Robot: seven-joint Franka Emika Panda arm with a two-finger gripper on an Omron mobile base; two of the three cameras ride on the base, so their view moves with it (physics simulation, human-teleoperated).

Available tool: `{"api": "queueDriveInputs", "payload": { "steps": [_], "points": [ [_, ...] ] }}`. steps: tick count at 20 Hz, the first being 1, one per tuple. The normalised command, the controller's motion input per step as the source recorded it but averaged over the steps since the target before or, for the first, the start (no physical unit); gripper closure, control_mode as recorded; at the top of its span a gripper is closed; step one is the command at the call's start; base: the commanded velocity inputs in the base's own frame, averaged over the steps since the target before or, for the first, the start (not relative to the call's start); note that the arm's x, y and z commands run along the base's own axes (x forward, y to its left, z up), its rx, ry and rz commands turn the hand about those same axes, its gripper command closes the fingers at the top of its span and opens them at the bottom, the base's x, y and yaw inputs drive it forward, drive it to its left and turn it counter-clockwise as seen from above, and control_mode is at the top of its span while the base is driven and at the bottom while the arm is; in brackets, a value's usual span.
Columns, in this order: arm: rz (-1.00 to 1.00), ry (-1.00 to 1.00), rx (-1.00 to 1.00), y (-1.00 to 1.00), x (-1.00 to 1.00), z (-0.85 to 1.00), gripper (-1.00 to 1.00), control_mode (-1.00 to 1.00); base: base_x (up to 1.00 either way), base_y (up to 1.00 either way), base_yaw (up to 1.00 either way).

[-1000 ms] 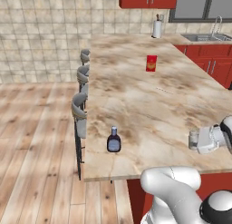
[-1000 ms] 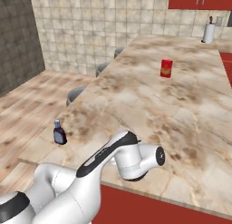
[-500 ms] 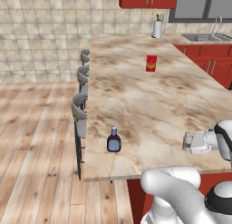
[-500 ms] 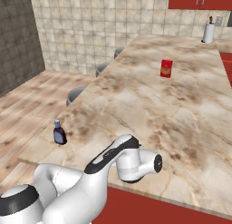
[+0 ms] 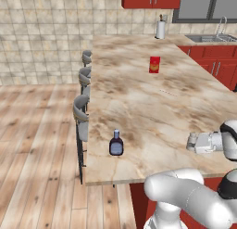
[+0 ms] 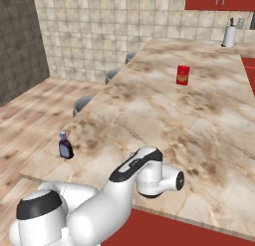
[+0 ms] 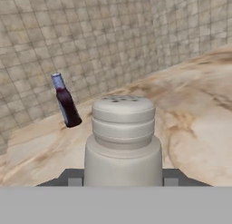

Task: Move the condiment bottle and shaker from the cabinet to the dining counter.

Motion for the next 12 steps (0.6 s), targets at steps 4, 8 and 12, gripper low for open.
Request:
{"api": "queueDriveInputs", "payload": {
  "steps": [4,8,12],
  "points": [
    [0.00,-0.02,0.01,-0.15,0.13,-0.09,1.00,-1.00,0.00,0.00,0.00],
    [0.00,-0.07,0.00,-0.06,0.02,-0.14,1.00,-1.00,0.00,0.00,0.00],
    [0.00,-0.12,-0.01,0.00,0.00,-0.25,1.00,-1.00,0.00,0.00,0.00]
  ]
}}
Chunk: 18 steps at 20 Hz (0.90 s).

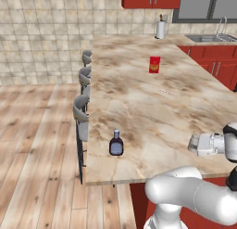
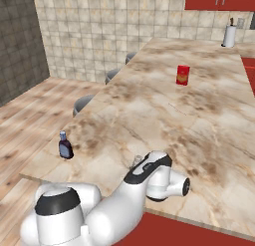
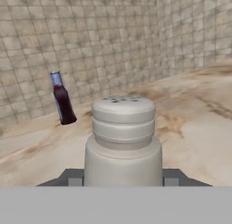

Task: Move the condiment bottle and shaker from the cabinet to the dining counter.

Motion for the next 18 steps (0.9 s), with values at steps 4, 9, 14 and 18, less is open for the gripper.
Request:
{"api": "queueDriveInputs", "payload": {
  "steps": [4,9,14,18],
  "points": [
    [0.00,-0.15,-0.02,0.00,0.00,-0.16,1.00,-1.00,0.00,0.00,0.00],
    [0.00,-0.11,0.00,0.00,0.00,-0.06,1.00,-1.00,0.00,0.00,0.00],
    [0.00,-0.01,0.00,0.00,0.05,-0.08,1.00,-1.00,0.00,0.00,0.00],
    [0.00,0.00,0.00,0.00,0.12,-0.01,1.00,-1.00,0.00,0.00,0.00]
  ]
}}
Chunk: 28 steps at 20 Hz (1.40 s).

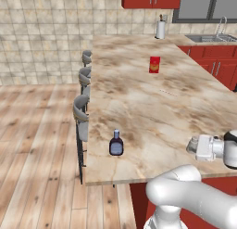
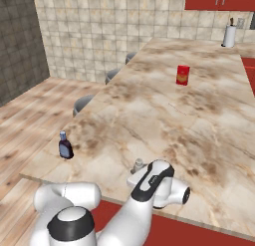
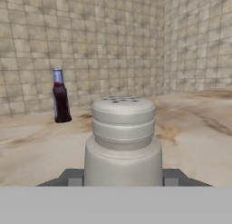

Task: Move the condiment bottle and shaker from the cabinet to the dining counter.

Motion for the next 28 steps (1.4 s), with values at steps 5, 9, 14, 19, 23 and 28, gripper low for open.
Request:
{"api": "queueDriveInputs", "payload": {
  "steps": [5,9,14,19,23,28],
  "points": [
    [0.00,0.01,0.00,0.00,0.12,-0.04,1.00,-1.00,0.00,0.00,0.00],
    [0.00,0.00,0.00,0.00,0.06,-0.22,1.00,-1.00,0.00,0.00,0.00],
    [-0.02,0.00,0.00,0.00,0.01,-0.20,1.00,-1.00,0.00,0.00,0.00],
    [-0.02,0.00,0.00,0.00,0.00,-0.12,1.00,-1.00,0.00,0.00,0.00],
    [-0.02,0.00,0.00,0.00,0.00,-0.11,1.00,-1.00,0.00,0.00,0.00],
    [0.00,0.00,0.00,0.00,0.00,-0.02,-1.00,-1.00,0.00,0.00,0.00]
  ]
}}
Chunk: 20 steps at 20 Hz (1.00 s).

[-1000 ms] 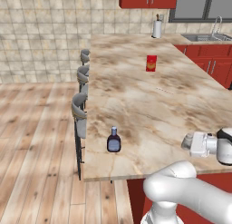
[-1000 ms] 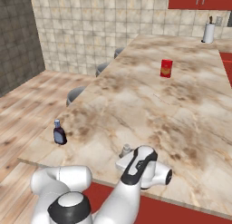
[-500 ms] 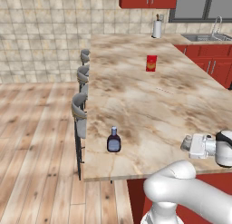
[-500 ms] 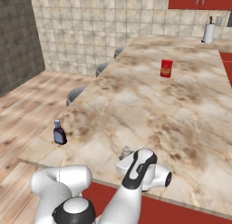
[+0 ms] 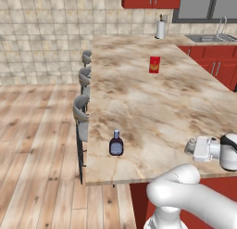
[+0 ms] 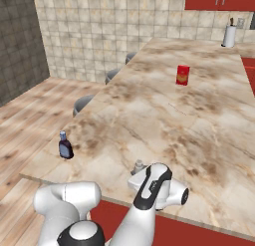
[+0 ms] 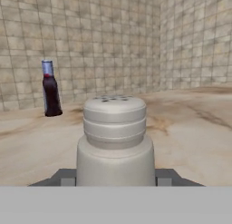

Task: Move the condiment bottle and shaker from the cabinet to the dining counter.

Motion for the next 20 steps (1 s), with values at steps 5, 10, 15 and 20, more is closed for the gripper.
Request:
{"api": "queueDriveInputs", "payload": {
  "steps": [5,10,15,20],
  "points": [
    [0.00,0.00,0.00,0.00,0.00,0.00,-1.00,-1.00,0.00,0.00,0.00],
    [0.00,-0.01,0.00,0.00,-0.03,0.00,-1.00,-1.00,0.00,0.00,0.00],
    [0.00,-0.05,0.00,-0.04,-0.02,0.11,-1.00,-1.00,0.00,0.00,0.00],
    [0.00,-0.04,0.00,-0.20,-0.13,0.45,-1.00,-1.00,0.00,0.00,0.00]
  ]
}}
